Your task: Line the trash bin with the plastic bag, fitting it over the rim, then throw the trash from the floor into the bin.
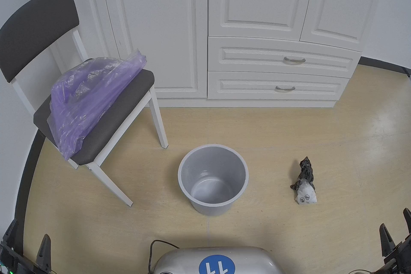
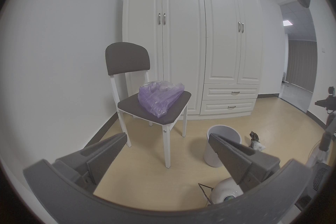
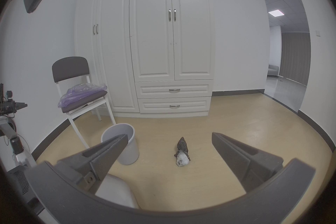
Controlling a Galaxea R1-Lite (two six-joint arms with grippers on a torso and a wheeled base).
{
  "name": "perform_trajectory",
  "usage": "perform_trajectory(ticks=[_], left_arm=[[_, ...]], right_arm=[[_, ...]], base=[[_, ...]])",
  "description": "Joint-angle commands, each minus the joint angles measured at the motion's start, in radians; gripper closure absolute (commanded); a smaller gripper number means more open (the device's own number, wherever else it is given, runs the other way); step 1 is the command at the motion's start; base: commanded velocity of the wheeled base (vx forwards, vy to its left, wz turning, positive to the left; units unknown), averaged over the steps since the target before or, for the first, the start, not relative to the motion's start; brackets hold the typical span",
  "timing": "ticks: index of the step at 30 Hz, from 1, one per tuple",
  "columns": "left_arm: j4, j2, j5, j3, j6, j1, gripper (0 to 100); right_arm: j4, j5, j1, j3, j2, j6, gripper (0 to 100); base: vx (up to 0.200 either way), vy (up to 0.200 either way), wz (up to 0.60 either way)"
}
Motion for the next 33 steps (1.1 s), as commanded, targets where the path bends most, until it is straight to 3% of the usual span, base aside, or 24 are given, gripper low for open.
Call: perform_trajectory(ticks=[1,6,14,16,18,19,21,22,23,25,27,33], left_arm=[[0.000,-0.016,0.003,0.018,-0.003,0.000,0],[-0.002,-0.016,0.006,0.018,-0.025,0.000,0],[-0.008,-0.016,-0.027,0.018,0.038,0.000,0],[-0.008,-0.016,-0.029,0.018,0.030,0.002,0],[-0.034,-0.016,-0.026,0.004,0.001,0.000,0],[-0.097,-0.016,-0.041,-0.054,-0.071,-0.001,0],[-0.132,-0.013,-0.060,-0.114,-0.148,-0.003,0],[-0.133,0.038,-0.112,-0.226,-0.236,-0.017,0],[-0.097,0.096,-0.130,-0.300,-0.232,-0.033,0],[-0.086,0.110,-0.129,-0.314,-0.227,-0.038,0],[0.071,0.357,-0.089,-0.495,-0.111,-0.033,0],[0.233,0.792,0.063,-0.714,0.052,-0.029,0]], right_arm=[[0.000,0.000,0.002,0.016,-0.016,0.008,0],[-0.002,-0.001,0.000,0.016,-0.016,0.011,0],[-0.012,0.002,-0.001,0.016,-0.016,-0.018,0],[-0.101,0.010,0.000,-0.001,-0.016,0.075,0],[-0.213,0.016,-0.001,-0.027,-0.015,0.272,0],[-0.206,0.037,-0.001,-0.031,-0.012,0.302,0],[-0.178,0.062,-0.001,-0.036,-0.012,0.278,0],[-0.109,0.109,0.000,-0.051,-0.007,0.223,0],[-0.054,0.141,0.008,-0.102,0.010,0.184,0],[-0.041,0.148,0.009,-0.117,0.018,0.175,0],[0.092,0.181,0.037,-0.355,0.255,0.100,0],[0.106,0.154,0.034,-0.599,0.720,0.072,0]], base=[[0.000,0.000,0.00],[0.000,0.000,0.00],[0.000,0.000,0.00],[0.000,0.000,0.00],[0.000,0.000,0.00],[0.000,0.000,0.00],[0.000,0.000,0.00],[0.000,0.000,0.00],[0.000,0.000,0.00],[0.000,0.000,0.00],[0.000,0.000,0.00],[0.000,0.000,0.00]])
